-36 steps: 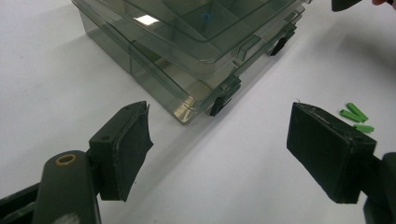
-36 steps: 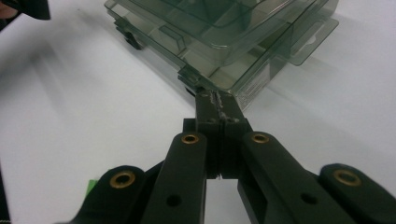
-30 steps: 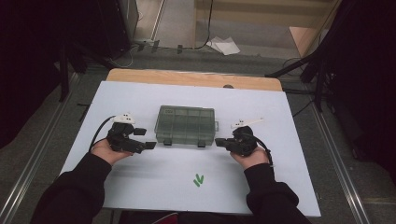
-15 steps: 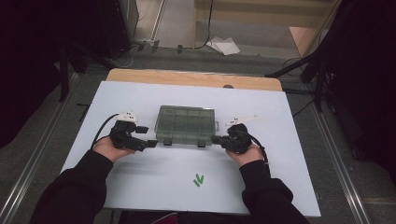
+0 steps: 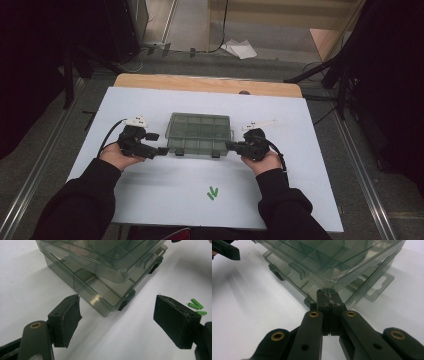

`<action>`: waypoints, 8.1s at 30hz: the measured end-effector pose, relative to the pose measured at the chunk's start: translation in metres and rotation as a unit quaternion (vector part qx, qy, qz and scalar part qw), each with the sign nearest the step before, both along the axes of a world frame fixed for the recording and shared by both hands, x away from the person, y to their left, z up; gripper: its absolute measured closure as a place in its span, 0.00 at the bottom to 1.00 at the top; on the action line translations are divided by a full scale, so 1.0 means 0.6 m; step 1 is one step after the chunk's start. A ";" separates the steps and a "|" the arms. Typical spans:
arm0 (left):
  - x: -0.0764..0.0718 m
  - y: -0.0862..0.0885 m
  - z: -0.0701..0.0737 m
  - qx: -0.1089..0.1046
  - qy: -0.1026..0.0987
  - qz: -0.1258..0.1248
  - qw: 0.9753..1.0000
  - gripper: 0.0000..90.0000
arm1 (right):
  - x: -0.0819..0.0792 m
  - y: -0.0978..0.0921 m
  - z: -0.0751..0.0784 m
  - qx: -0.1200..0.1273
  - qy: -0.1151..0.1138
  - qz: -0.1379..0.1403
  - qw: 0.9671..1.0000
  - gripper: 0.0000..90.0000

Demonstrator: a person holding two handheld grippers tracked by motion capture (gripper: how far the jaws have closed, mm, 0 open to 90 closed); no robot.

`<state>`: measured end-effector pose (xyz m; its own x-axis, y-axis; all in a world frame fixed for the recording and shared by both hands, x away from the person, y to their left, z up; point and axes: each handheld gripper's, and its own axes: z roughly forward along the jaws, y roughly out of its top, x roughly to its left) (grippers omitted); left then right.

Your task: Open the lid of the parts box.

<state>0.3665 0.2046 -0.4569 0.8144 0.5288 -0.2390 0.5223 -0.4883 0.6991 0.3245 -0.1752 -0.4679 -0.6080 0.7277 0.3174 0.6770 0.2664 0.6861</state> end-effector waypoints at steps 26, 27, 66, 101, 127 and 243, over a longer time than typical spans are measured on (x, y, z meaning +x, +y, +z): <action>0.032 -0.008 0.023 0.002 -0.039 0.004 0.999 0.27 | 0.011 -0.003 0.039 0.008 -0.030 -0.016 0.999 1.00; 0.033 -0.008 0.024 0.001 -0.040 0.004 0.999 0.27 | 0.011 -0.003 0.041 0.010 -0.030 -0.017 0.999 1.00; 0.104 -0.031 0.037 -0.014 -0.073 0.036 0.997 0.46 | 0.062 -0.012 0.083 0.022 -0.033 -0.034 0.999 1.00; 0.126 -0.042 0.030 -0.018 -0.095 0.055 0.994 0.71 | 0.079 -0.013 0.081 0.028 -0.039 -0.035 0.998 0.93; 0.127 -0.043 0.033 -0.019 -0.082 0.062 0.995 0.71 | 0.098 -0.031 0.030 0.003 -0.081 -0.050 0.995 0.50; 0.189 -0.076 -0.035 -0.038 -0.057 0.162 0.984 0.70 | 0.200 0.009 -0.054 0.048 -0.102 -0.151 0.982 0.73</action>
<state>0.4798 0.1592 -0.4776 0.6297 0.7494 -0.2047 0.5575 -0.2523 0.7909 0.4444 -0.1699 -0.5003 -0.4278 0.8568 0.2880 0.5610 0.0019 0.8278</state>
